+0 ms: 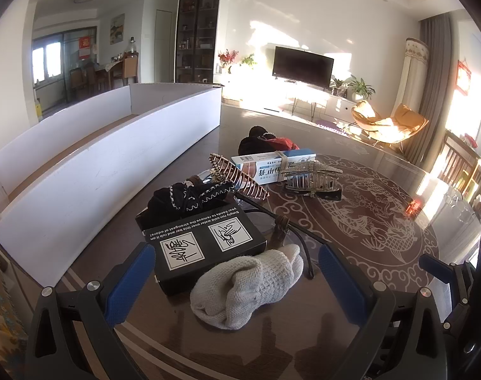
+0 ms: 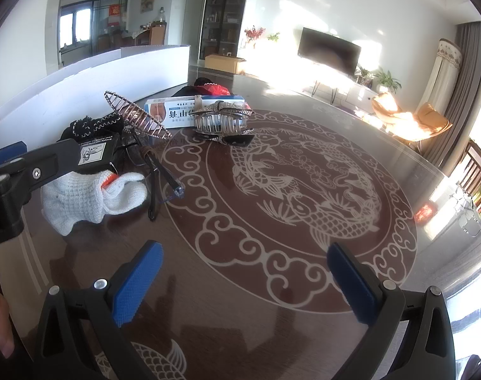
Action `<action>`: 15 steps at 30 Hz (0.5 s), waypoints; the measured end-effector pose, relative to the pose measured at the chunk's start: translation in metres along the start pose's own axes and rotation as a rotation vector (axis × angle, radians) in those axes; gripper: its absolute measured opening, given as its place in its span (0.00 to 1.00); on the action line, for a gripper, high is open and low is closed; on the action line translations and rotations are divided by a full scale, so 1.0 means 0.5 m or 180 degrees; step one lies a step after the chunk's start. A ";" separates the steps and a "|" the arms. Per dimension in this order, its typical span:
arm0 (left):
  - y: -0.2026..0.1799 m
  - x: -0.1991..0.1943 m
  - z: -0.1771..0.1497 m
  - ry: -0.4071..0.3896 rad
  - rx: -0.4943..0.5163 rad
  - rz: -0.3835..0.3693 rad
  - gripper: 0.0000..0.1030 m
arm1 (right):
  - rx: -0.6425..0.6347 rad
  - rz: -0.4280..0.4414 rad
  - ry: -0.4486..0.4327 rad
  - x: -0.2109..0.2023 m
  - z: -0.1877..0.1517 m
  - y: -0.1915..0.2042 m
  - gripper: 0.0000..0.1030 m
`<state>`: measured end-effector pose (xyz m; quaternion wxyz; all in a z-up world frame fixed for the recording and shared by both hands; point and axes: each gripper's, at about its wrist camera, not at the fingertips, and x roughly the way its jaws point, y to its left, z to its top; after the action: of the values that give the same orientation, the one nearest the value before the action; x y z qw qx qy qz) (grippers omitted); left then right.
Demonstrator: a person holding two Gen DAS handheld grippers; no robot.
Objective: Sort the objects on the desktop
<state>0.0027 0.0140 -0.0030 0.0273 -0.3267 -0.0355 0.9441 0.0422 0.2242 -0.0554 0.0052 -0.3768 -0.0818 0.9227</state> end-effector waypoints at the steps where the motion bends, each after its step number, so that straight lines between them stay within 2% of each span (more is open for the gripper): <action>1: 0.000 0.000 0.000 -0.0001 0.0001 0.0001 1.00 | 0.0000 -0.0001 0.0001 0.000 0.000 0.000 1.00; 15: -0.002 0.000 0.000 -0.0006 0.0024 0.0000 1.00 | 0.0003 0.0005 -0.0002 -0.001 0.000 -0.002 1.00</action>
<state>0.0028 0.0151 -0.0029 0.0285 -0.3256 -0.0320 0.9445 0.0425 0.2249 -0.0548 0.0047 -0.3765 -0.0811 0.9228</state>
